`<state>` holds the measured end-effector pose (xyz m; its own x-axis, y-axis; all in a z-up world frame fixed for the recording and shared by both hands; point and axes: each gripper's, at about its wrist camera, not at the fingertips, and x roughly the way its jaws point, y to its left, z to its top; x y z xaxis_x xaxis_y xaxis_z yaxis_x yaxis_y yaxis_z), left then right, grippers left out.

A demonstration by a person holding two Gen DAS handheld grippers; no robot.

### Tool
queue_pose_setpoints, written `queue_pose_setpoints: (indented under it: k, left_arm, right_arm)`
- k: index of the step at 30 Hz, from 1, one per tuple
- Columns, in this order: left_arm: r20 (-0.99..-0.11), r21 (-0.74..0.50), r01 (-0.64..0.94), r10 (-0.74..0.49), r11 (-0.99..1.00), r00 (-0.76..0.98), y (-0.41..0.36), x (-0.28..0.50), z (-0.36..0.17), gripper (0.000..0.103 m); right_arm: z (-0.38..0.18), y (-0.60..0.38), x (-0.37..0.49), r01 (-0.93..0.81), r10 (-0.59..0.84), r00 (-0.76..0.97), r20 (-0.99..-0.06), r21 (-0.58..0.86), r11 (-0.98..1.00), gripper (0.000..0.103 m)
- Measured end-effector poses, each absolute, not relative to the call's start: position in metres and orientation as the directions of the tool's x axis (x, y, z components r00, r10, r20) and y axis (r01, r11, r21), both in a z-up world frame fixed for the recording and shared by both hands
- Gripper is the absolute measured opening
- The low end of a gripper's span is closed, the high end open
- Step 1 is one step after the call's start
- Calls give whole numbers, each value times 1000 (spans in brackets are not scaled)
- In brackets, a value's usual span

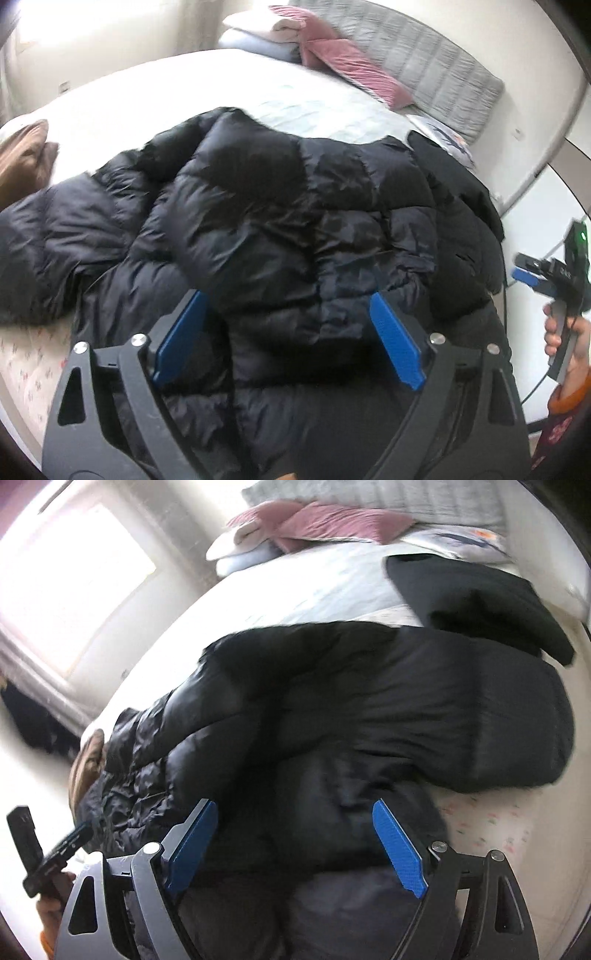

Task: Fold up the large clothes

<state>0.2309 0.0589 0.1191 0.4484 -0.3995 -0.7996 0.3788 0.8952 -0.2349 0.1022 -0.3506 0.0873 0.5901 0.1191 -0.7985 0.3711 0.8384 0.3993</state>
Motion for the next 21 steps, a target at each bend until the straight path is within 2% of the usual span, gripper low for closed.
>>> queue_pose_setpoints:
  k: [3,6,14,21]
  left_arm:
    - [-802,-241,352,-390,904,452,67,221,121,93]
    - [-811,-243,347,-386,906,439,70,213,123,99]
    - [-825,-197,382,-363,903,434,65,197,127,99]
    - [-828,-188,363,-346,912,441,65,195,124,99]
  right_arm:
    - [84,-379,80,433,96,596,-797,420,798,87]
    - [71,-408,64,498,90,615,-783,475,726,87]
    - [25,-507,2,627,66,676,-734,621,471,87]
    - [-42,-581,-24,669,20,722,-691,706,232,87]
